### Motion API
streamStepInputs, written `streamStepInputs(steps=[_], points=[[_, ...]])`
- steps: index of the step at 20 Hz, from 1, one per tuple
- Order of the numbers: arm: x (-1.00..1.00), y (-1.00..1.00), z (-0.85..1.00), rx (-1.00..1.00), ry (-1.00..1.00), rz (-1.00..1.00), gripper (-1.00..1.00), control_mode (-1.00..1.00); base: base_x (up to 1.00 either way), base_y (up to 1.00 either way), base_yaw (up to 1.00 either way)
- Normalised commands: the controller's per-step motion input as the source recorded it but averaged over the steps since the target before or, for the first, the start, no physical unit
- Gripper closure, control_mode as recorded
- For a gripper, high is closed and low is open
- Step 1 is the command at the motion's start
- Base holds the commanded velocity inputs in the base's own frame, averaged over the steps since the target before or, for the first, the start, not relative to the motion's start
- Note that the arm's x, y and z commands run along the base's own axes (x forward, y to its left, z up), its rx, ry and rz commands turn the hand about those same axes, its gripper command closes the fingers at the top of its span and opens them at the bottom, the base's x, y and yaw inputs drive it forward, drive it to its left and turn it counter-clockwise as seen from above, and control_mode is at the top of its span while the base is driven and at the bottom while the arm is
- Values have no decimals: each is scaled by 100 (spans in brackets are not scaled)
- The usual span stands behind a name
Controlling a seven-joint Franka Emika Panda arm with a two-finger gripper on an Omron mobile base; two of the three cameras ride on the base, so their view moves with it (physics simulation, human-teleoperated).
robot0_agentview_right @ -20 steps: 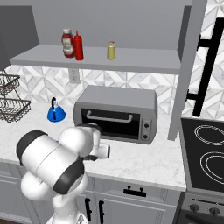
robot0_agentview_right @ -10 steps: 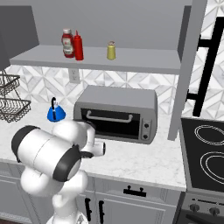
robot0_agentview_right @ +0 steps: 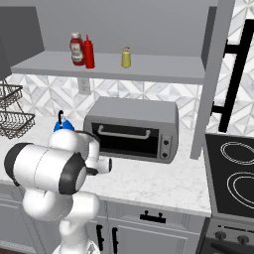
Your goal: Put the shaker and condiment bottle from the counter next to their counterparts in the cabinet.
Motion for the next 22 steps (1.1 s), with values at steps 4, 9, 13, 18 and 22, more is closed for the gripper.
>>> streamStepInputs(steps=[4,9,13,18,22], points=[[0,-5,0,8,0,0,100,-100,0,0,0],[-21,-25,14,1,-2,-10,100,-100,0,0,0],[-58,-27,56,1,-10,-13,100,-100,0,0,0],[-82,-32,60,14,-1,-18,100,-100,0,0,0],[-42,-28,71,22,0,-28,100,-100,0,0,0]])
